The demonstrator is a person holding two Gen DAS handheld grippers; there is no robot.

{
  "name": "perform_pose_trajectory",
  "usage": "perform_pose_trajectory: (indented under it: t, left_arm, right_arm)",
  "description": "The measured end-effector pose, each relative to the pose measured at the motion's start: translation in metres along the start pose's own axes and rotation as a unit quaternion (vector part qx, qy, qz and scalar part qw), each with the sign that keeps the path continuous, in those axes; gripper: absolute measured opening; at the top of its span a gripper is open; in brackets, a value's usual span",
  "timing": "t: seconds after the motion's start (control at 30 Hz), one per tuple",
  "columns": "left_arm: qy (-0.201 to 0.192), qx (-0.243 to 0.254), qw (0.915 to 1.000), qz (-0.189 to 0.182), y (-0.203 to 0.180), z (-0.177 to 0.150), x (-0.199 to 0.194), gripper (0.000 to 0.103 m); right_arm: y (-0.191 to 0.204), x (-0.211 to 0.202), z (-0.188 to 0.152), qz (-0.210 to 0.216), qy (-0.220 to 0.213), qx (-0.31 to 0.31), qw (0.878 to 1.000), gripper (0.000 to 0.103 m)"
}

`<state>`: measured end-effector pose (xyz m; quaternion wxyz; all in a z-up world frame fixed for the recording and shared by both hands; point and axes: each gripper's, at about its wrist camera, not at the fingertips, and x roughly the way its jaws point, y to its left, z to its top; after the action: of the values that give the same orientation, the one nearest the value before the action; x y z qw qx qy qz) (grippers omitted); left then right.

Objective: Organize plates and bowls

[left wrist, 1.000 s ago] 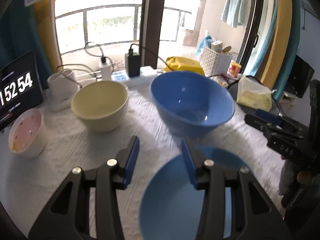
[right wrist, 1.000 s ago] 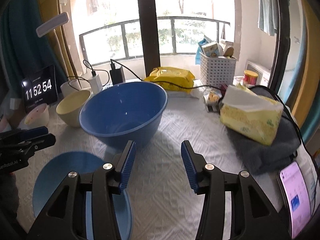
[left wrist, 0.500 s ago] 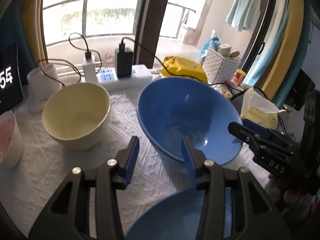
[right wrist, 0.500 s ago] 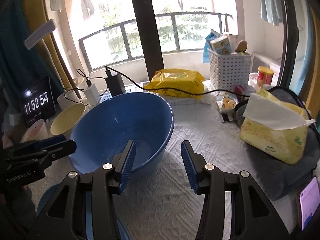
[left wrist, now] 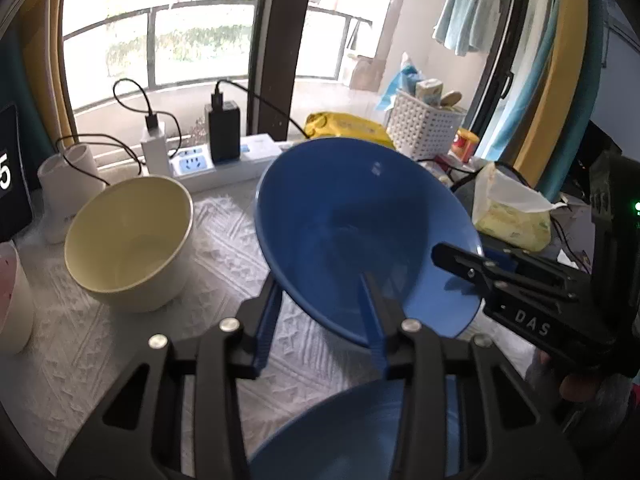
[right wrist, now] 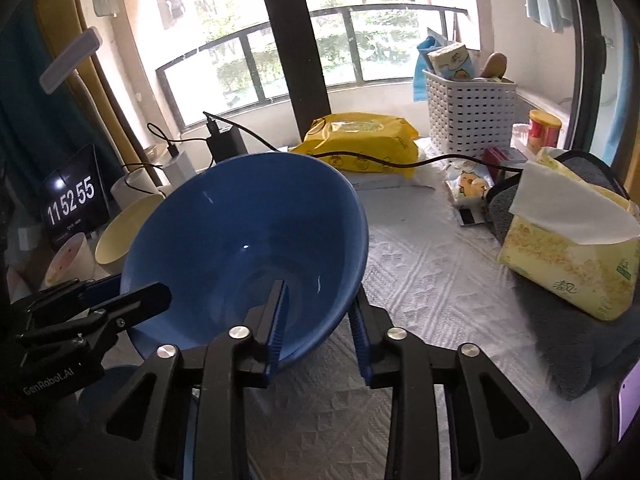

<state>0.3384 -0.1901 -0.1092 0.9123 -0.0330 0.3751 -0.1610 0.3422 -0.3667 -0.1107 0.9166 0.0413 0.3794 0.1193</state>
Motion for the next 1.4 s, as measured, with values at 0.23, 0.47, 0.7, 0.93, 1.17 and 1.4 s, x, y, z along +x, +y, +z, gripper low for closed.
perform_pose_trajectory:
  t: [0.23, 0.47, 0.7, 0.93, 1.17, 1.4]
  left_arm:
    - [-0.025, 0.007, 0.9997, 0.005, -0.003, -0.001, -0.025, 0.04]
    - [-0.05, 0.003, 0.9987, 0.01, 0.004, -0.006, -0.065, 0.04]
    - [-0.077, -0.01, 0.9968, 0.022, 0.024, -0.026, -0.118, 0.04]
    - [-0.085, -0.02, 0.9953, 0.043, 0.051, -0.053, -0.161, 0.04]
    - [-0.084, -0.039, 0.9936, 0.065, 0.083, -0.083, -0.198, 0.04]
    - [-0.069, -0.066, 0.992, 0.083, 0.116, -0.113, -0.219, 0.04]
  right_arm:
    - [0.01, -0.016, 0.0, -0.006, -0.011, -0.01, 1.0, 0.03]
    - [0.033, -0.043, 0.0, -0.002, -0.029, -0.026, 0.999, 0.03]
    - [0.075, -0.071, -0.008, 0.013, -0.044, -0.048, 0.998, 0.03]
    - [0.125, -0.09, -0.026, 0.032, -0.045, -0.064, 0.996, 0.03]
    - [0.172, -0.097, -0.049, 0.049, -0.034, -0.079, 0.995, 0.03]
    - [0.216, -0.089, -0.07, 0.069, -0.004, -0.099, 0.993, 0.03]
